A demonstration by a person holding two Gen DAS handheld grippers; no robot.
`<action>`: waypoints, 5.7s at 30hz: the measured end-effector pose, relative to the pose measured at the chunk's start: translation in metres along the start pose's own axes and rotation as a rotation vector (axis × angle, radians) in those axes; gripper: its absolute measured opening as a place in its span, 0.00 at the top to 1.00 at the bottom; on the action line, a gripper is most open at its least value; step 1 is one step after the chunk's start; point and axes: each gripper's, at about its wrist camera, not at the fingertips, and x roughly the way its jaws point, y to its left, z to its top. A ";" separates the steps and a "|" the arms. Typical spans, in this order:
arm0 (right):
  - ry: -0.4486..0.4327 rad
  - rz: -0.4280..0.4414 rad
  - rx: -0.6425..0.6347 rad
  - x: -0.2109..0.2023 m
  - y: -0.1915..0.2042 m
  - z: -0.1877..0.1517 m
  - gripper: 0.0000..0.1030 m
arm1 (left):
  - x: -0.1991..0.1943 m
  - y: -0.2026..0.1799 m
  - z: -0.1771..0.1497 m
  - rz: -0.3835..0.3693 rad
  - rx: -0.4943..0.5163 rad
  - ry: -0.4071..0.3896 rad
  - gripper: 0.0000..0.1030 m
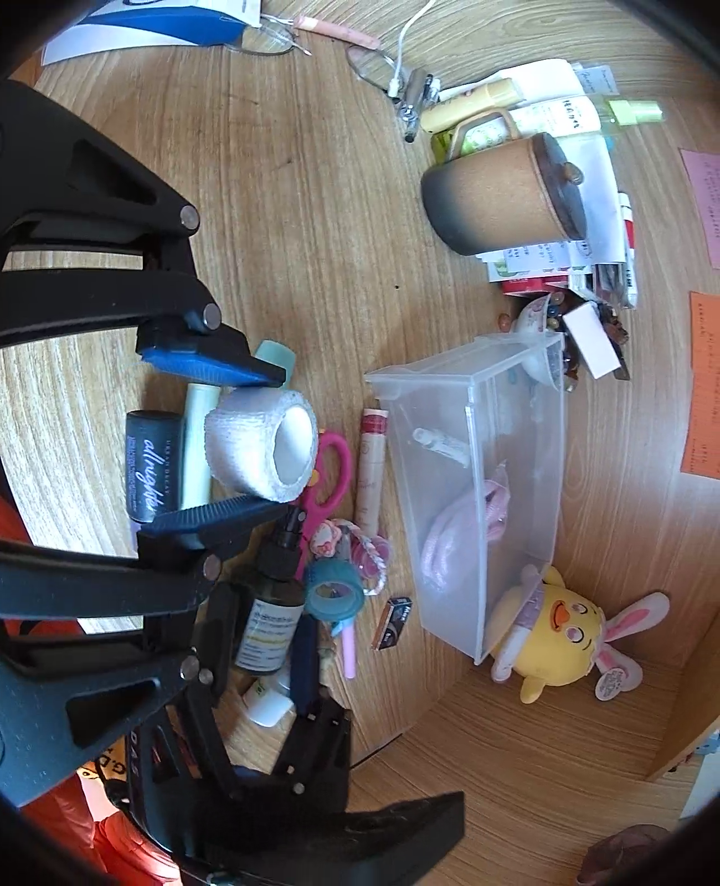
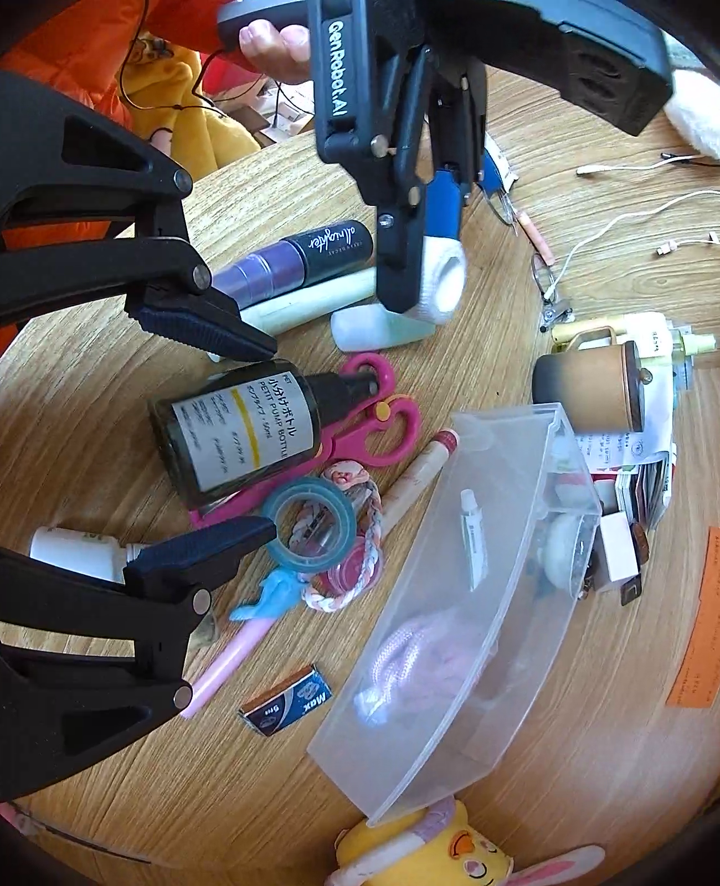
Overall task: Organize objects
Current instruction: 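Grasp the dark pump bottle with the right gripper while the left gripper grasps the white tape roll, then place the pump bottle and white tape roll into the clear box, open both grippers, then grasp the white pill bottle with the right gripper while the left gripper grasps the allnighter spray, then lower the white pill bottle into the clear box and open the right gripper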
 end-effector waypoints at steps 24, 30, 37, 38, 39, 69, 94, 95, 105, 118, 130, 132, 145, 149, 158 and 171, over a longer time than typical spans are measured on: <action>-0.234 -0.107 0.205 -0.060 -0.085 0.064 0.63 | -0.006 -0.012 0.096 0.085 0.057 -0.157 0.62; -0.232 -0.174 0.247 -0.048 -0.109 0.089 0.63 | 0.018 -0.013 0.118 0.098 0.064 -0.128 0.62; -0.179 -0.152 0.273 -0.019 -0.125 0.110 0.63 | 0.058 -0.010 0.131 0.116 0.073 -0.054 0.62; -0.170 -0.138 0.270 -0.014 -0.125 0.112 0.63 | 0.064 -0.009 0.132 0.121 0.073 -0.040 0.62; -0.154 -0.122 0.265 -0.008 -0.126 0.115 0.63 | 0.069 -0.008 0.133 0.123 0.073 -0.029 0.62; -0.119 -0.099 0.225 -0.015 -0.115 0.098 0.39 | 0.045 -0.021 0.113 0.133 0.166 -0.035 0.18; -0.091 -0.147 0.238 -0.054 -0.054 -0.025 0.29 | 0.008 -0.030 -0.034 0.059 0.106 0.129 0.08; -0.085 -0.147 0.246 -0.053 -0.053 -0.029 0.29 | 0.010 -0.032 -0.037 0.064 0.110 0.136 0.08; -0.051 -0.099 0.345 -0.040 -0.055 -0.059 0.37 | 0.020 -0.043 -0.048 0.020 0.083 0.158 0.06; -0.069 -0.116 0.301 -0.043 -0.044 -0.058 0.74 | 0.022 -0.043 -0.049 0.071 0.091 0.123 0.12; -0.143 -0.125 0.305 -0.067 -0.047 -0.045 0.74 | -0.004 -0.028 -0.023 0.092 0.054 0.049 0.12; -0.171 -0.121 0.314 -0.072 -0.051 -0.040 0.74 | -0.009 -0.026 -0.013 0.100 0.053 0.023 0.12; -0.303 -0.191 0.303 -0.098 -0.082 0.013 0.74 | -0.014 -0.021 0.057 0.082 0.009 -0.136 0.12; -0.318 -0.218 0.286 -0.098 -0.094 0.031 0.74 | -0.008 -0.019 0.080 0.093 0.012 -0.159 0.12; -0.280 -0.266 0.240 -0.068 -0.115 0.067 0.74 | 0.031 -0.017 0.113 0.115 0.007 -0.103 0.13; -0.162 -0.154 0.344 -0.008 -0.162 0.092 0.74 | 0.058 0.001 0.124 0.113 -0.036 -0.035 0.21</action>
